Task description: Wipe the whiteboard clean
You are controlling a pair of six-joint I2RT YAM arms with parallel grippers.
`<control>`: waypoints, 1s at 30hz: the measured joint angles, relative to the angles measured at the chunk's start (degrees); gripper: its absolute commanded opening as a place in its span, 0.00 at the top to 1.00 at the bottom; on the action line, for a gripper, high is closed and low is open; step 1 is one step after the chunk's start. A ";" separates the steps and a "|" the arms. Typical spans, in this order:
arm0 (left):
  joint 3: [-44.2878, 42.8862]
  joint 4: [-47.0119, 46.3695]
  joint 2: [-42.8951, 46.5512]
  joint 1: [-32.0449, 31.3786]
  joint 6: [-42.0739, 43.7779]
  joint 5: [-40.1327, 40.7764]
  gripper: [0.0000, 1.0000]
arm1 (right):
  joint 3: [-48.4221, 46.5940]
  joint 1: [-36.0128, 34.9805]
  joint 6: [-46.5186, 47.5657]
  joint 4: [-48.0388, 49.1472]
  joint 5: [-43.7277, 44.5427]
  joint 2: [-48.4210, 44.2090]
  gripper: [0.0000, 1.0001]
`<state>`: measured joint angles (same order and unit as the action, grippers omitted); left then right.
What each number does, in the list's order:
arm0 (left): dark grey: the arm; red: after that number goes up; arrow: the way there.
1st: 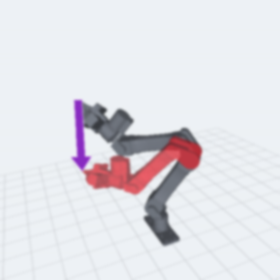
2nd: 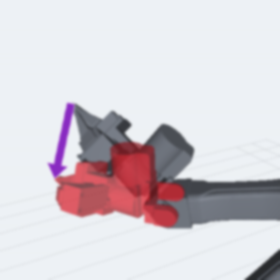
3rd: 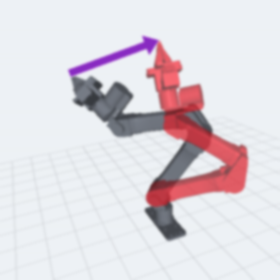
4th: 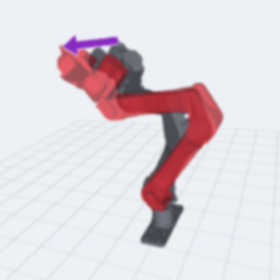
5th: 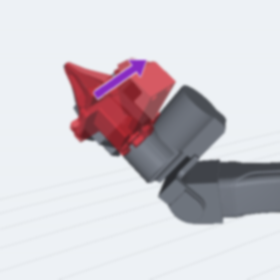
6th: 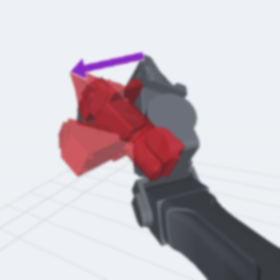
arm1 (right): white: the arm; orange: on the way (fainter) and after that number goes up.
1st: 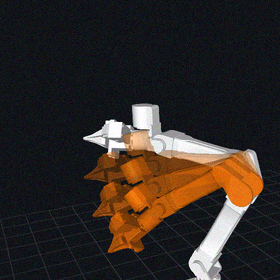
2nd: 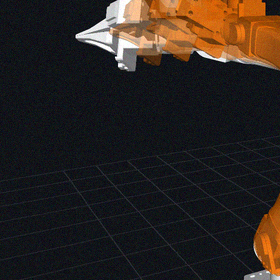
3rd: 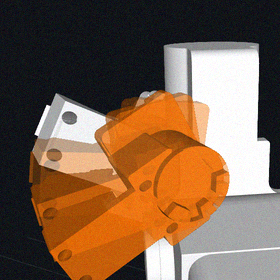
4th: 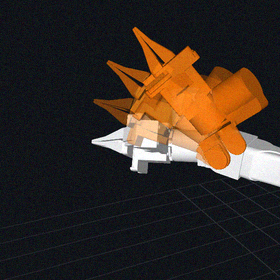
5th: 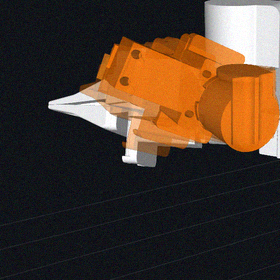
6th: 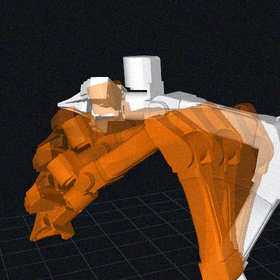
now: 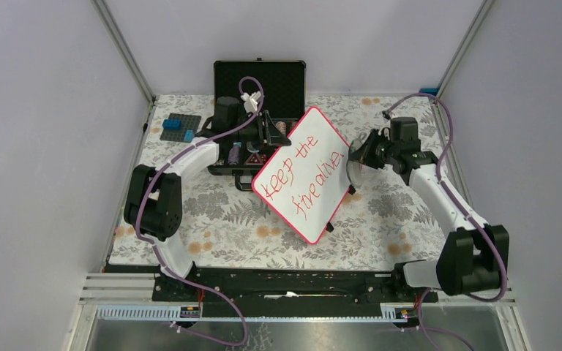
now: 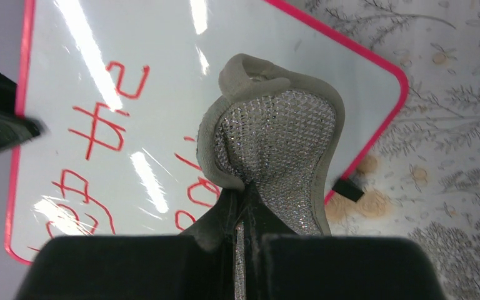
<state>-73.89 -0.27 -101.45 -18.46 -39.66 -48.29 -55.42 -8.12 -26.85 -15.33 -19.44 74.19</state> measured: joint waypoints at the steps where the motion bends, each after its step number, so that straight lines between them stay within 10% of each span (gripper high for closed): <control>1: 0.50 -0.24 0.04 -0.04 -0.15 0.02 0.68 | -1.20 -0.20 -0.46 0.26 -0.20 1.66 1.00; 19: -0.94 5.18 1.38 -0.09 5.62 3.50 1.00 | -26.73 -8.61 -0.11 0.04 -0.15 21.70 1.00; 30: -2.99 8.31 1.46 -3.67 7.41 7.45 1.00 | -33.79 -10.08 2.84 -3.02 0.33 26.58 1.00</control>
<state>-76.88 8.03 -99.98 -22.13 -32.25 -40.84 -89.21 -18.20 -24.01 -18.35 -19.11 100.77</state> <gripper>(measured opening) 0.059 0.025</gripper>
